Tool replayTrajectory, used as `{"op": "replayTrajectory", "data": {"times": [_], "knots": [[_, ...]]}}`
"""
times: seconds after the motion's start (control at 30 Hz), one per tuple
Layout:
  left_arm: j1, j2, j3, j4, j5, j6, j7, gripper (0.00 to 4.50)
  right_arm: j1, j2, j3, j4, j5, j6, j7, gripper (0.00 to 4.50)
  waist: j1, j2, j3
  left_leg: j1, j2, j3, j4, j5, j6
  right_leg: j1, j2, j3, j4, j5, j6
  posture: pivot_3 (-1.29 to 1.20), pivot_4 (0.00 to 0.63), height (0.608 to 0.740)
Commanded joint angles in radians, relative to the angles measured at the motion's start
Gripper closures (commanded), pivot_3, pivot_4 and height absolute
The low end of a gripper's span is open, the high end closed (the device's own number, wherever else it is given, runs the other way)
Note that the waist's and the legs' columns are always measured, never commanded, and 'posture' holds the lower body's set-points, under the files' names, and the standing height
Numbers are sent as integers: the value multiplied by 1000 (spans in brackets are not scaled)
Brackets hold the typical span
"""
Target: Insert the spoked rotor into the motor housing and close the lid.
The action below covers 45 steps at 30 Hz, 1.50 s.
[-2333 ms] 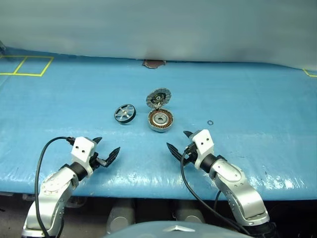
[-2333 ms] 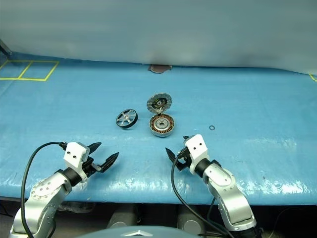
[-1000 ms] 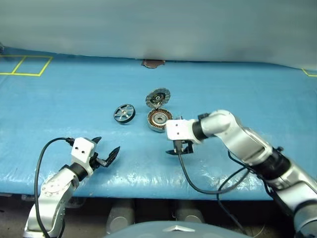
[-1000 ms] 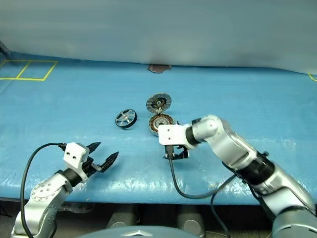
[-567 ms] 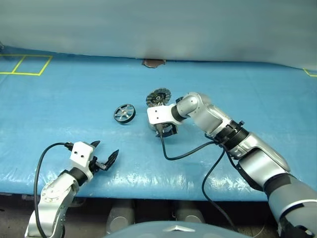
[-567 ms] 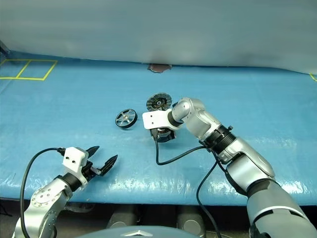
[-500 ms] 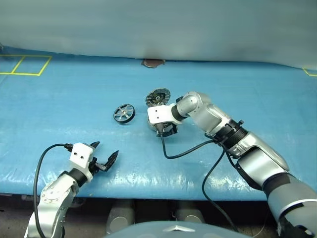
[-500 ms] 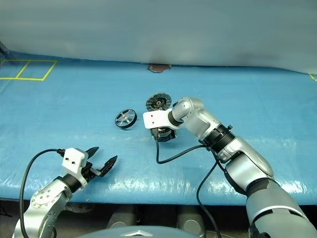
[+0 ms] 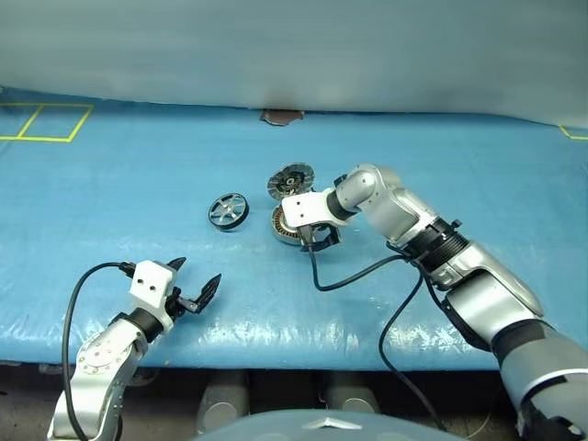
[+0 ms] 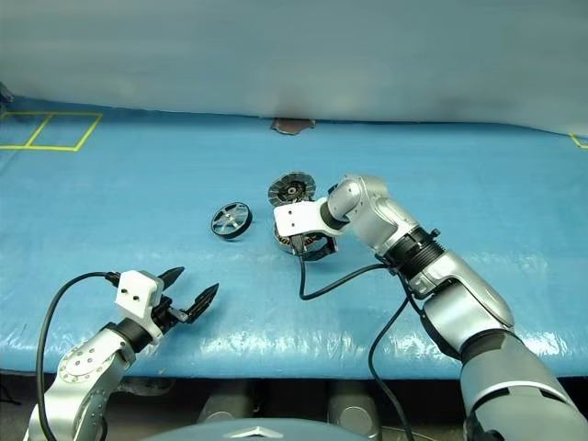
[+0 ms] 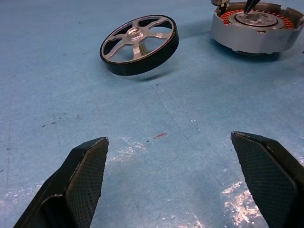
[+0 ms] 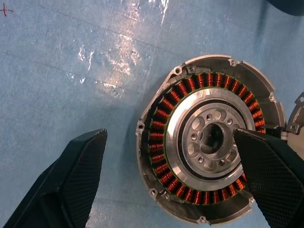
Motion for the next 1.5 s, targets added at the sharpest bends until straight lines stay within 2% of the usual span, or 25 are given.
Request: {"op": "replayTrajectory", "data": {"times": [0.03,0.53,0.63,0.8,1.0,1.17,1.3,1.5], "knots": [[-1,-5,3,-25,4,-23,1,0,-5,-7,-33,6,-10,-17,8,23,0,0,0,0,0,0,0,0,0,0,0,0,0,0,0,0,150,740],[-5,-17,5,-17,9,-27,7,0,13,44,-29,66,-27,-32,20,23,0,0,0,2,0,0,0,0,0,1,0,0,0,0,0,0,150,740],[-6,-22,6,-15,11,-29,7,0,16,42,-31,60,-30,-35,24,609,0,0,0,2,0,0,1,0,0,2,0,0,0,0,0,0,150,740],[-5,-26,7,-12,13,-32,8,0,23,29,-45,29,-34,-38,37,2210,0,0,0,2,0,0,1,0,0,2,0,0,0,0,0,0,150,740],[-16,-28,3,-3,14,-34,7,0,20,29,-51,38,-46,-44,34,2334,0,0,0,2,0,0,0,0,0,1,0,0,0,0,0,0,150,740],[-20,-29,-1,2,16,-38,7,0,42,73,-68,8,-41,11,-6,2334,-2,0,0,2,0,0,0,0,0,1,0,0,0,0,0,0,150,740],[-15,-31,-3,3,17,-41,8,0,94,108,-67,-102,-32,136,7,2334,-7,0,0,2,1,0,0,0,0,1,1,0,1,0,0,0,150,740],[-9,-36,-3,7,17,-43,11,0,175,86,6,-309,-90,280,35,2334,-7,0,-1,3,1,-1,-4,0,0,0,2,0,1,0,-1,0,150,740]]}}
